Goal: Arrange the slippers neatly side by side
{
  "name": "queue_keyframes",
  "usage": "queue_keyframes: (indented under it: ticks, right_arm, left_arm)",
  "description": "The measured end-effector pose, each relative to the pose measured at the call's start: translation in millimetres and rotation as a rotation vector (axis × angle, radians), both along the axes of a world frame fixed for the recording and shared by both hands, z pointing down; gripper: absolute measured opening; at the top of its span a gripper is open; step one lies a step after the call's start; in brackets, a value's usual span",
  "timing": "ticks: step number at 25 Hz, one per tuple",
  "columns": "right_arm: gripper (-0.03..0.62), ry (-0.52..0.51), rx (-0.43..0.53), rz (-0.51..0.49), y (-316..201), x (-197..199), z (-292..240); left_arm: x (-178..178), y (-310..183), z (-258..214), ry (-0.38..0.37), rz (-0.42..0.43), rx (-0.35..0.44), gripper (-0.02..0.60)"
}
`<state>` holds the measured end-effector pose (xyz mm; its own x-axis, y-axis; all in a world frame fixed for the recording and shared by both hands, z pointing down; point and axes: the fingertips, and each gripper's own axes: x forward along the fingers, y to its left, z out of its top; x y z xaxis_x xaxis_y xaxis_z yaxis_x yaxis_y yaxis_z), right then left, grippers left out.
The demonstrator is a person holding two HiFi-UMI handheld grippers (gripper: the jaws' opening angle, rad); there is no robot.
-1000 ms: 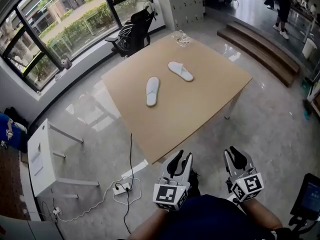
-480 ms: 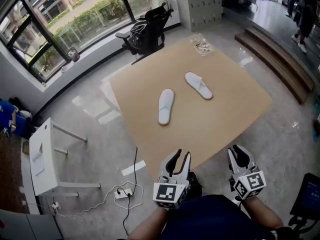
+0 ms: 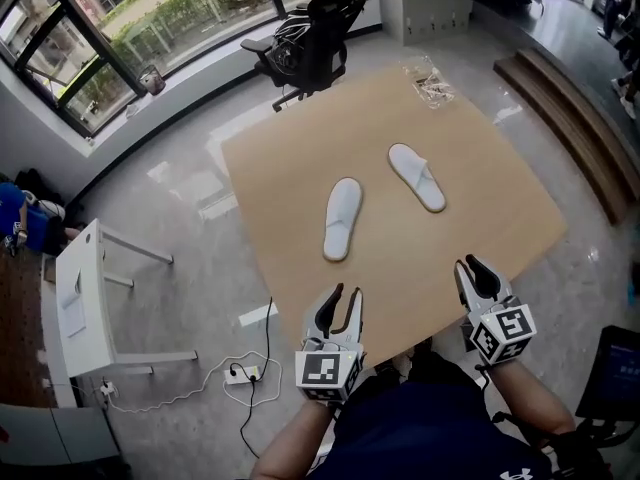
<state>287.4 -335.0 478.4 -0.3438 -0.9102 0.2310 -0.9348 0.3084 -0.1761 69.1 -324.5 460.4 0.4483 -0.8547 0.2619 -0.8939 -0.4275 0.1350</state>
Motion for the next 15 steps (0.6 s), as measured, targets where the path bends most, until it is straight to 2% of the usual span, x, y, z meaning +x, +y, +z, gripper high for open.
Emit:
queue_keyframes:
  ticks: [3, 8, 12, 15]
  right_arm:
    - [0.089, 0.037, -0.029, -0.032, -40, 9, 19]
    - [0.085, 0.102, -0.082, -0.101, -111, 20, 61]
    - [0.085, 0.135, -0.123, -0.133, -143, 15, 84]
    - [0.085, 0.212, -0.119, -0.164, -175, 18, 112]
  left_arm:
    - [-4, -28, 16, -0.039, -0.042, -0.028, 0.114]
    - [2, -77, 61, -0.077, -0.055, -0.068, 0.114]
    - [-7, -103, 101, -0.192, -0.055, -0.102, 0.114]
    - [-10, -130, 141, -0.252, -0.070, -0.161, 0.114]
